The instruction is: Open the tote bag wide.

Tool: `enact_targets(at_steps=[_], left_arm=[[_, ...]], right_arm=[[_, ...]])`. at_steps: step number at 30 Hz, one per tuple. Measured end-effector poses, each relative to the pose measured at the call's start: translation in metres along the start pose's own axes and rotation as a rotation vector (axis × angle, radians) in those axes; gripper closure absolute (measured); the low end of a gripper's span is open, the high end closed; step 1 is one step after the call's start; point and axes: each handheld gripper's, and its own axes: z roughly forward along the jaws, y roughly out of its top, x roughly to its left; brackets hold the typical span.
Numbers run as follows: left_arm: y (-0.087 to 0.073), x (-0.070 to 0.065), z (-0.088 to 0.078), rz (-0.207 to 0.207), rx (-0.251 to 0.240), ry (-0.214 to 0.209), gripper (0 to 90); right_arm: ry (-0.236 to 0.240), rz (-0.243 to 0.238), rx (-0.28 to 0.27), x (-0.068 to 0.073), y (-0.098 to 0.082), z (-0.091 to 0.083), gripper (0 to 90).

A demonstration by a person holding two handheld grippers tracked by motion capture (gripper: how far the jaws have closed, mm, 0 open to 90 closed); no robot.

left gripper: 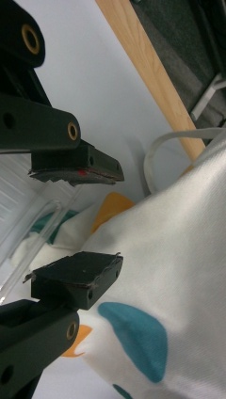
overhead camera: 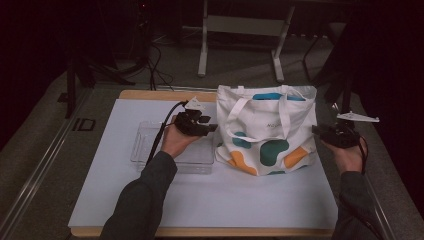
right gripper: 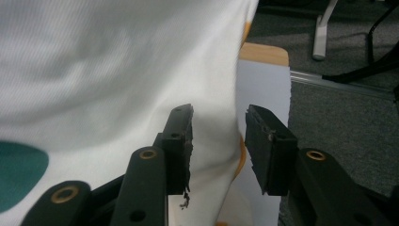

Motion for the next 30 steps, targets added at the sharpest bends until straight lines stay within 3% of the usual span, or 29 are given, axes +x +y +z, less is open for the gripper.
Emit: enact_targets(at_steps=[7, 12, 17, 20, 23, 26, 30], left_arm=[[0.004, 0.000, 0.012, 0.006, -0.013, 0.000, 50.4], [0.007, 0.004, 0.022, -0.012, 0.008, 0.002, 49.1], [0.014, 0.005, 0.030, -0.020, 0.016, 0.005, 49.6], [0.014, 0.005, 0.034, -0.047, 0.000, -0.015, 56.5], [0.016, -0.001, 0.034, -0.013, 0.000, -0.003, 73.1], [0.021, -0.007, 0.034, 0.002, 0.022, 0.019, 78.1], [0.027, -0.014, 0.034, 0.041, 0.042, 0.036, 85.7]], right_arm=[[-0.025, 0.008, 0.002, -0.005, 0.010, 0.007, 55.1], [-0.019, -0.003, 0.020, -0.006, 0.017, 0.015, 52.1], [0.006, 0.031, 0.031, -0.009, 0.022, 0.023, 54.9], [0.023, 0.022, 0.041, -0.006, 0.025, 0.026, 59.9], [0.031, 0.004, 0.058, -0.003, 0.026, 0.030, 66.2], [0.037, 0.012, 0.055, -0.003, 0.026, 0.031, 69.9], [0.047, -0.008, 0.046, -0.002, 0.026, 0.027, 85.3]])
